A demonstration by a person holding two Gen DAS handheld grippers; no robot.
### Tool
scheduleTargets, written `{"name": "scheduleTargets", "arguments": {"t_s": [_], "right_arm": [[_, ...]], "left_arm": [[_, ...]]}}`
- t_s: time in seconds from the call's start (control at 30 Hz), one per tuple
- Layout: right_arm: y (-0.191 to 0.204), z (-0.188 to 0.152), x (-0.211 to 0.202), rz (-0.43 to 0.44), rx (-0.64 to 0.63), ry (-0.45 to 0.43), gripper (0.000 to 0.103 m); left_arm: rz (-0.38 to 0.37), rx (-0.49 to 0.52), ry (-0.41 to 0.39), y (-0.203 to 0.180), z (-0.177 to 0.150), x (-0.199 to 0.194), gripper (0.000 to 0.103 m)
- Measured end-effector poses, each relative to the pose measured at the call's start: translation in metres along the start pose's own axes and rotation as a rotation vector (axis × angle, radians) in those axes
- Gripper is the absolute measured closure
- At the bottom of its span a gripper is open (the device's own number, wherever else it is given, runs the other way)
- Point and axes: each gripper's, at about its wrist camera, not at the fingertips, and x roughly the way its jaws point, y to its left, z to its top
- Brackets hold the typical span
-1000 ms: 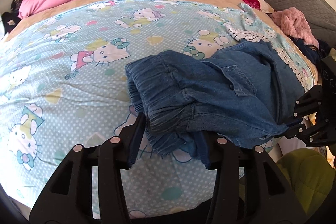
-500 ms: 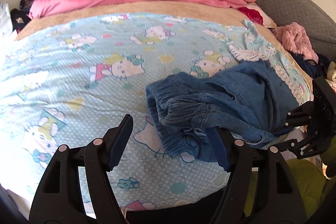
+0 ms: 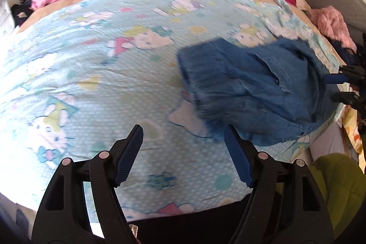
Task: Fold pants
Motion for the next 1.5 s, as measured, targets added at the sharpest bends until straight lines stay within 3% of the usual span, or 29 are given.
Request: {"name": "scheduleTargets", "arguments": {"t_s": [0.13,0.3,0.53,0.67,0.87,1.03,1.07,1.27,1.5], "right_arm": [[-0.018,-0.01,0.036,-0.136,0.109,0.136,0.061],[-0.027,-0.021,0.036,-0.133,0.205,0.111,0.061],[-0.022,-0.009,0.023,-0.183,0.202,0.08,0.055],[-0.026,-0.012,0.039,-0.205,0.212,0.136,0.052],[-0.032,-0.007,0.021,-0.148,0.246,0.085,0.05],[-0.064,0.003,-0.023,-0.201,0.323,-0.028,0.047],[-0.073,0.006,-0.03,-0.239,0.331,-0.038,0.041],[-0.121,0.03,-0.045,-0.326,0.348,-0.043,0.035],[-0.164,0.077,0.009,-0.32,0.326,0.042,0.031]], "left_arm": [[0.02,-0.046,-0.076,0.013,0.007,-0.028,0.037],[-0.03,-0.024,-0.134,-0.007,0.03,-0.035,0.037],[-0.091,0.108,-0.038,-0.071,0.041,0.017,0.037],[-0.014,0.154,0.011,-0.08,0.031,0.045,0.037],[-0.007,0.15,0.001,-0.08,0.037,0.036,0.038],[-0.035,0.181,-0.083,-0.101,0.053,0.006,0.038],[-0.042,0.19,-0.093,-0.107,0.056,0.002,0.038],[-0.128,0.212,-0.083,-0.148,0.069,0.009,0.038],[-0.309,0.236,0.007,-0.214,0.061,0.056,0.038]]}}
